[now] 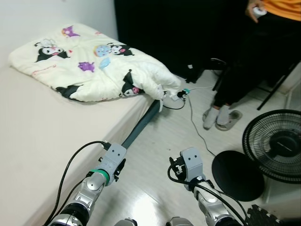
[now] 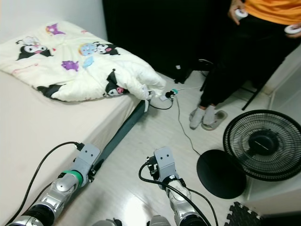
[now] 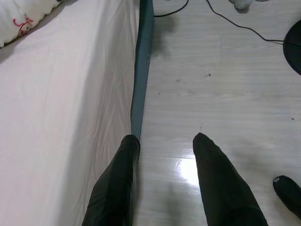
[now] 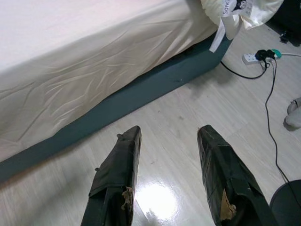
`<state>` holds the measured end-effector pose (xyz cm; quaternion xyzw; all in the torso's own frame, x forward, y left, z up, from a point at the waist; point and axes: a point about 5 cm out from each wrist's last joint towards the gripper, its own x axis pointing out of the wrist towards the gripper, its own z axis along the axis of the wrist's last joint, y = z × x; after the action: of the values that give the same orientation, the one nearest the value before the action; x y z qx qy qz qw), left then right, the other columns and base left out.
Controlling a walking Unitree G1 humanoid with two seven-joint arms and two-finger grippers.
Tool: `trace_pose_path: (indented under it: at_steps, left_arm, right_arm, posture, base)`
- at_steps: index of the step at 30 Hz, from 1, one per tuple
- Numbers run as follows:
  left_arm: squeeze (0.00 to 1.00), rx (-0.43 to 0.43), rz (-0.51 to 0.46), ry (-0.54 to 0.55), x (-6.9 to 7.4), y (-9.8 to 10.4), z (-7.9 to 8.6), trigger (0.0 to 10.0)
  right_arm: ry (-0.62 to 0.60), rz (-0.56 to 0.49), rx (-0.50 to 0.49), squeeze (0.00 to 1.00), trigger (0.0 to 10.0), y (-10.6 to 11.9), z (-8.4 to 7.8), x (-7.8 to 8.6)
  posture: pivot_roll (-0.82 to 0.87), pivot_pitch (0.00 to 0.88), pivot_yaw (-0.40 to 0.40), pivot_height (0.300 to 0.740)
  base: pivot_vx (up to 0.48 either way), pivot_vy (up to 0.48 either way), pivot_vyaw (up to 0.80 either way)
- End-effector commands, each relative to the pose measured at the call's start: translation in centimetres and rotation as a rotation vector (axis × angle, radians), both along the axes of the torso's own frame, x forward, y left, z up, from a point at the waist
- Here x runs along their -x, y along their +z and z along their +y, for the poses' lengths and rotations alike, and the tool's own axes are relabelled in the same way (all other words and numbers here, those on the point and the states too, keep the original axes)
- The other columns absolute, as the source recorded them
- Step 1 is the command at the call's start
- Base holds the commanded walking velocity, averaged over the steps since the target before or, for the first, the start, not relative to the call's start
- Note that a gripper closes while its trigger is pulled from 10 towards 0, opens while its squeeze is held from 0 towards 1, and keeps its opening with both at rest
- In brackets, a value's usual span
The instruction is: Clean up the room
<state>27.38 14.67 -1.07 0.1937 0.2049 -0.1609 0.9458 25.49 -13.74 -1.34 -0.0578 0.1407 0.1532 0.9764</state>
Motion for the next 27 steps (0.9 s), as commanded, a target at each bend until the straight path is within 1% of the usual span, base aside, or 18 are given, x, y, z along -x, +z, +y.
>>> trace_pose_path:
  at_steps: [1,26,27]
  left_arm:
    - [0.00,-0.014,0.037,-0.007,0.57,-0.66,0.10,10.0]
    - [0.00,-0.025,0.037,-0.020,0.53,-0.66,0.06,10.0]
    - [0.00,-0.026,0.037,-0.020,0.53,-0.67,0.05,10.0]
  right_arm:
    - [0.000,0.034,-0.004,0.00,10.0,-0.64,-0.04,0.66]
    - [0.019,0.043,-0.012,0.00,10.0,-0.78,0.23,0.82]
    - [0.022,0.042,-0.028,0.00,10.0,-0.74,0.32,0.84]
  posture:
    - [-0.05,0.000,0.049,0.740]
    - [-0.04,0.000,0.050,0.740]
    - [-0.04,0.000,0.050,0.740]
  base:
    - [0.000,0.000,0.77]
    - [0.000,0.000,0.75]
    - [0.000,0.000,0.73]
